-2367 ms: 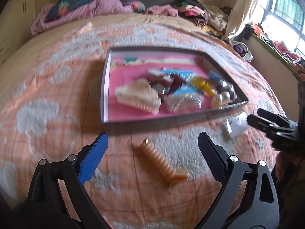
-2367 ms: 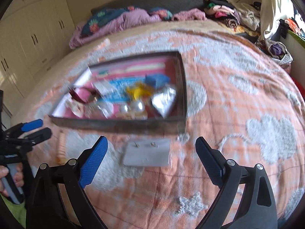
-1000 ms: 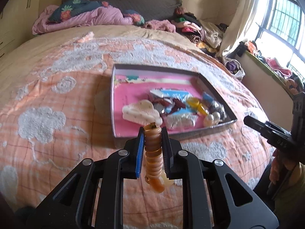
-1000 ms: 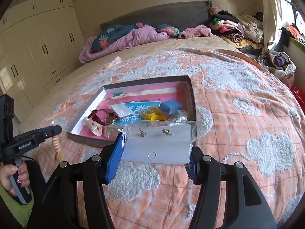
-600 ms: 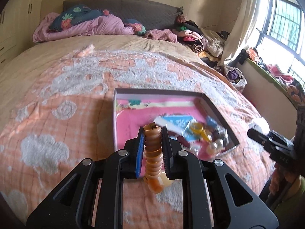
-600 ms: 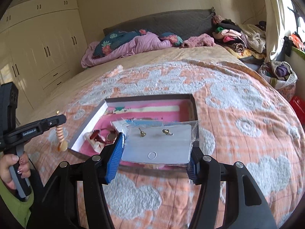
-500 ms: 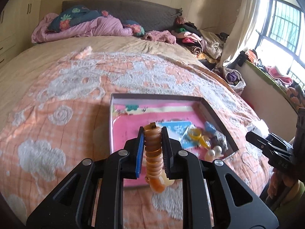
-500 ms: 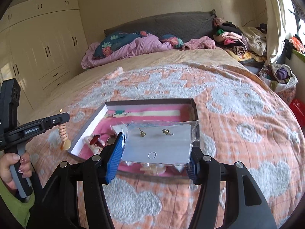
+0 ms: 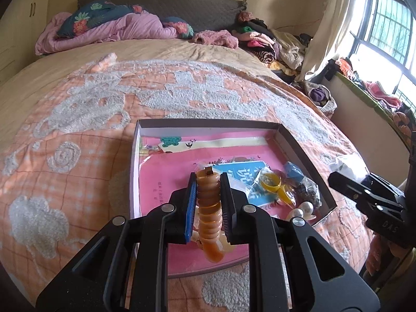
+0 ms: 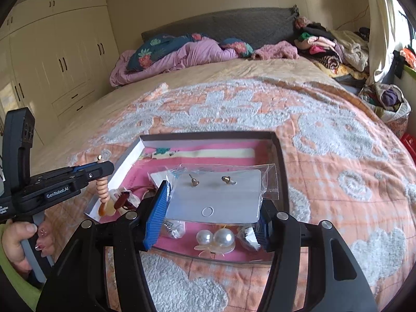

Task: Organize jewelry
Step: 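Carry the hair tie and earring card into the box and release them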

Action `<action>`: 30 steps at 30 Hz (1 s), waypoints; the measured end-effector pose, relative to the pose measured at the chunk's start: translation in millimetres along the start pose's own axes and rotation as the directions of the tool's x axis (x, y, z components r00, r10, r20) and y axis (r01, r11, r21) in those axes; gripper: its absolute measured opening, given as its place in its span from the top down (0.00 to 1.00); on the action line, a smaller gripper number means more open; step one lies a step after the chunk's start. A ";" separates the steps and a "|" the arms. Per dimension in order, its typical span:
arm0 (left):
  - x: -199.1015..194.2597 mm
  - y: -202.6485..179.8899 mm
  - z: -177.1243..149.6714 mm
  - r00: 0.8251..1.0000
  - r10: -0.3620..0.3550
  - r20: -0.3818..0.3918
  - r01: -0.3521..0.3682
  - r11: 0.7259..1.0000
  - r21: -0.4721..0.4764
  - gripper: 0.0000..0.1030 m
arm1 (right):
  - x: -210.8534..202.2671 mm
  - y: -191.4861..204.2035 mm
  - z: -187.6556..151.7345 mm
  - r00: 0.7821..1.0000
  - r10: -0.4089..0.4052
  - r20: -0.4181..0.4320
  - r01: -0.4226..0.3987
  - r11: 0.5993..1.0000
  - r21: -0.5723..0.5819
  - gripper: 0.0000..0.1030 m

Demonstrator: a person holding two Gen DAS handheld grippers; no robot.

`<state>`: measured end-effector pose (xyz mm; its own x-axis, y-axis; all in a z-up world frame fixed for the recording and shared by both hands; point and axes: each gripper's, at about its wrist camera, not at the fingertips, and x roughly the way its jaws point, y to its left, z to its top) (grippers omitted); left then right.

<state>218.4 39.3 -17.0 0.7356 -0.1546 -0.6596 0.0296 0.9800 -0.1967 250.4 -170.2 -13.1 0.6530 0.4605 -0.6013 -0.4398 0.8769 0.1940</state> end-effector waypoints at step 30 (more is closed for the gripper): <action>40.0 6.1 -2.2 0.999 0.029 -0.043 -0.028 0.999 0.025 0.90 | 47.5 -5.8 -9.8 0.993 -0.038 -0.109 0.036 0.999 -0.018 0.46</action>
<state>246.5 38.8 -46.2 0.7067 -0.1312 -0.6952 0.0259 0.9868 -0.1599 277.9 -154.8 -50.4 0.5980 0.4091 -0.6892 -0.4266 0.8904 0.1584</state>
